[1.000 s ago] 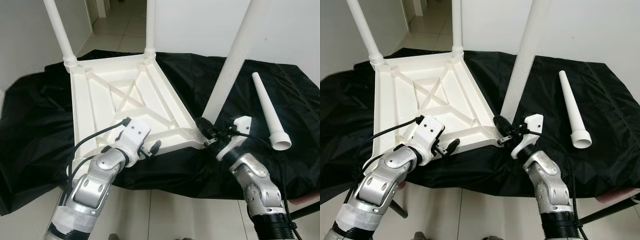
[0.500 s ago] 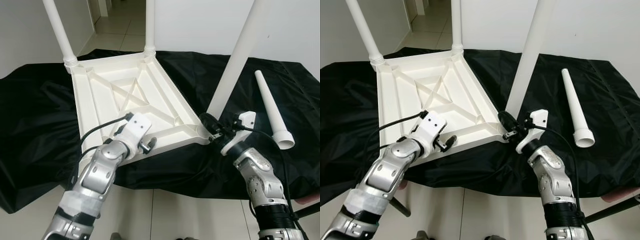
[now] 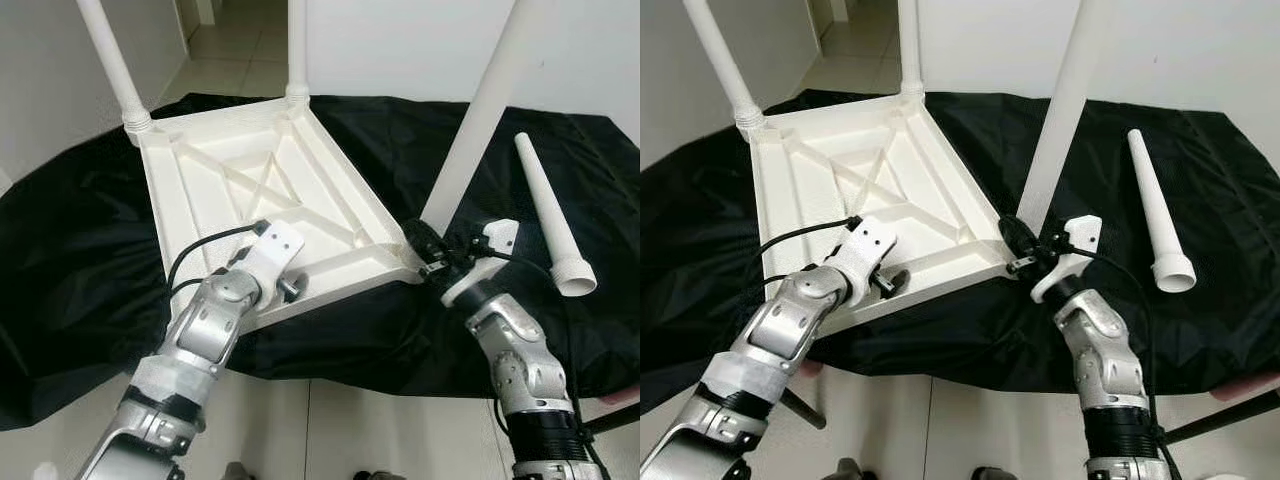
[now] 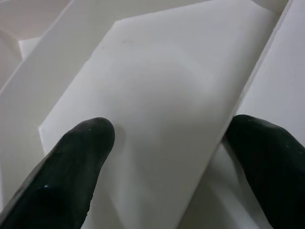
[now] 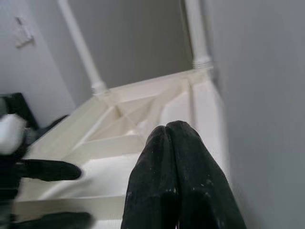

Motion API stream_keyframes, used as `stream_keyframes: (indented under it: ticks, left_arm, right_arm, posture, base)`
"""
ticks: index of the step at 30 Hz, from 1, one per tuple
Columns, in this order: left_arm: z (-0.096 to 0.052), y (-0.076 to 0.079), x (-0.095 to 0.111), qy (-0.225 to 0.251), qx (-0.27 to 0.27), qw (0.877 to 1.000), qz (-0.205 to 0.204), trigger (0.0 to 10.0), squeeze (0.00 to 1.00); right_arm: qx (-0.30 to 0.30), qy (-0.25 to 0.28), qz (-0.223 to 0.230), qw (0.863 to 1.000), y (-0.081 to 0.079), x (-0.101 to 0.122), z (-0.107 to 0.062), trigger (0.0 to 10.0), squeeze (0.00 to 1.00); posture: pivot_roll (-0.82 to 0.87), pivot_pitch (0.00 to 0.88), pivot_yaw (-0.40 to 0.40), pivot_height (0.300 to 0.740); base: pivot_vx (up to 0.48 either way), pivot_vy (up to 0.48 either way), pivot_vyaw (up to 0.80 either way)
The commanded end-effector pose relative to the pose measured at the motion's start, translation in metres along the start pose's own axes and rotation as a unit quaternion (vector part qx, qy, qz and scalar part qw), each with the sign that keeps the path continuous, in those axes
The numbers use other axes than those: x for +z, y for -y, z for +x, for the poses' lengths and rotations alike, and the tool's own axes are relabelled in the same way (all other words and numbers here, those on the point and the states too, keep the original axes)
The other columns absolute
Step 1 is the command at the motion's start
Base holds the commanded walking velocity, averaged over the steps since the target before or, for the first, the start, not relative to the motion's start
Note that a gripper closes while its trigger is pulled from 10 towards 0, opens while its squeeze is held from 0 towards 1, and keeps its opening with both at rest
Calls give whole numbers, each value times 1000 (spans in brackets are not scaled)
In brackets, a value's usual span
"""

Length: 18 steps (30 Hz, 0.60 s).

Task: Building children table

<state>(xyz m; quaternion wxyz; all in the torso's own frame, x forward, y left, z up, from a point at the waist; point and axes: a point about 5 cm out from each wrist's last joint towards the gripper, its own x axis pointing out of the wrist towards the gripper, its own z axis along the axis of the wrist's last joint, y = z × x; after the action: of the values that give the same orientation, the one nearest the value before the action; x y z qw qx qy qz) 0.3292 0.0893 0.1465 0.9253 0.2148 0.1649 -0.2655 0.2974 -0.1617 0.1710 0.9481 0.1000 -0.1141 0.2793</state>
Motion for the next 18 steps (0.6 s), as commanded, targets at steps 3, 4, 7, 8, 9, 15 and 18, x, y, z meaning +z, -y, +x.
stream_keyframes:
  ticks: [3, 4, 7, 8, 9, 15, 18]
  left_arm:
    - [3, -15, 0, -21, 72, 997, -16, 10000, 0]
    - [3, -15, 0, -21, 72, 997, -16, 10000, 0]
    - [7, -19, 4, -23, 79, 996, -34, 10000, 0]
    - [7, -19, 4, -23, 79, 996, -34, 10000, 0]
    - [8, -21, 6, -23, 85, 995, -44, 10000, 0]
    - [12, -27, 6, -28, 99, 992, -76, 10000, 0]
    - [12, -29, 7, -26, 102, 991, -87, 2039, 0]
  right_arm:
    - [18, 10, 13, 1000, -16, 1, 4, 10000, 0]
    - [18, 10, 13, 1000, -16, 1, 4, 10000, 0]
    - [23, 13, 11, 1000, -23, 1, 7, 10000, 0]
    - [23, 13, 11, 1000, -23, 1, 7, 10000, 0]
    - [25, 14, 11, 1000, -25, 1, 8, 10000, 0]
    - [29, 18, 12, 999, -30, 3, 11, 10000, 0]
    - [27, 20, 11, 999, -31, 5, 11, 10000, 0]
  posture:
    - [-57, 126, 54, 740]
    - [-57, 126, 54, 740]
    - [-58, 129, 53, 740]
    - [-58, 129, 53, 740]
    - [-59, 131, 53, 740]
    - [-61, 138, 55, 740]
    - [-63, 141, 58, 740]
  base:
    - [0, 0, 0]
    - [0, 0, 0]
    - [0, 0, 0]
    - [0, 0, 0]
    - [0, 0, 0]
    - [0, 0, 0]
    - [0, 0, 0]
